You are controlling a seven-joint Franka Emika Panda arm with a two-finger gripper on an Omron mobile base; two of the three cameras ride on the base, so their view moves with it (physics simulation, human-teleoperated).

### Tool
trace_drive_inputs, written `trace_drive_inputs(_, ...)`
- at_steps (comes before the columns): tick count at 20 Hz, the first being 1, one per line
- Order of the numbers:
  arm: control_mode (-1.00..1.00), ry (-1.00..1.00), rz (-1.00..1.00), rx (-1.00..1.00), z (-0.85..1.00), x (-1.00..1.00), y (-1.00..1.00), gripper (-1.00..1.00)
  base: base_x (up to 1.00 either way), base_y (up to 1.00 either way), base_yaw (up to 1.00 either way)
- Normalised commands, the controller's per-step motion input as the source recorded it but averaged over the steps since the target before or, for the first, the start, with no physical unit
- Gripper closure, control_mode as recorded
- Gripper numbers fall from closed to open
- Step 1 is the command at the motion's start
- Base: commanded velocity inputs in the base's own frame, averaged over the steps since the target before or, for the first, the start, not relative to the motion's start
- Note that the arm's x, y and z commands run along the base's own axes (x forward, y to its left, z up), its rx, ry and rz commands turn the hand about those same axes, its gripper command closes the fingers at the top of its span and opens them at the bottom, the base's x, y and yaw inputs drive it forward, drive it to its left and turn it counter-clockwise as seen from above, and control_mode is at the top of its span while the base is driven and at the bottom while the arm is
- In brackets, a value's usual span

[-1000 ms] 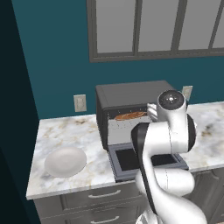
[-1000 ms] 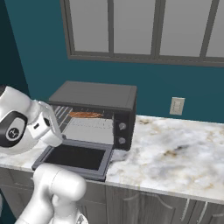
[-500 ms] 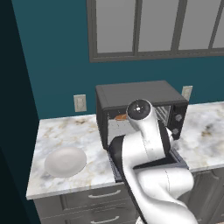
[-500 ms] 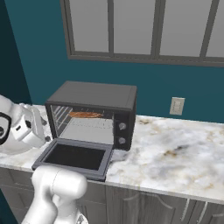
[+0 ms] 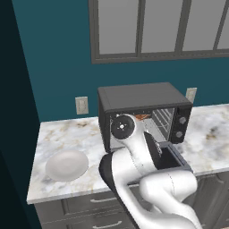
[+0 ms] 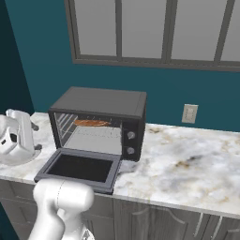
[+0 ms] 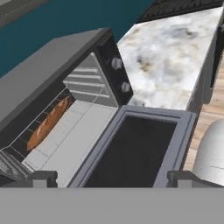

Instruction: Pull the toaster oven rack outwards. Pick up the baguette from the plate and place it on the toaster oven rack. Close the toaster oven door fully and set the temperature to the lowest setting.

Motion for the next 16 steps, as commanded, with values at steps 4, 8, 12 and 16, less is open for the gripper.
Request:
trace_drive_inputs(4,-1.0,-0.07,-0.05,0.0,-0.09,0.0,0.43,-1.0,0.0,0.0,0.0)
trace_drive_inputs(8,-1.0,0.0,-0.08,0.0,-0.05,0.0,0.41,-1.0,0.0,0.0,0.0)
trace_drive_inputs(12,-1.0,0.0,-0.1,0.01,-0.06,0.0,0.34,-1.0,0.0,0.0,0.0)
trace_drive_inputs(16,-1.0,0.0,-0.1,0.04,-0.12,0.0,0.22,-1.0,0.0,0.0,0.0)
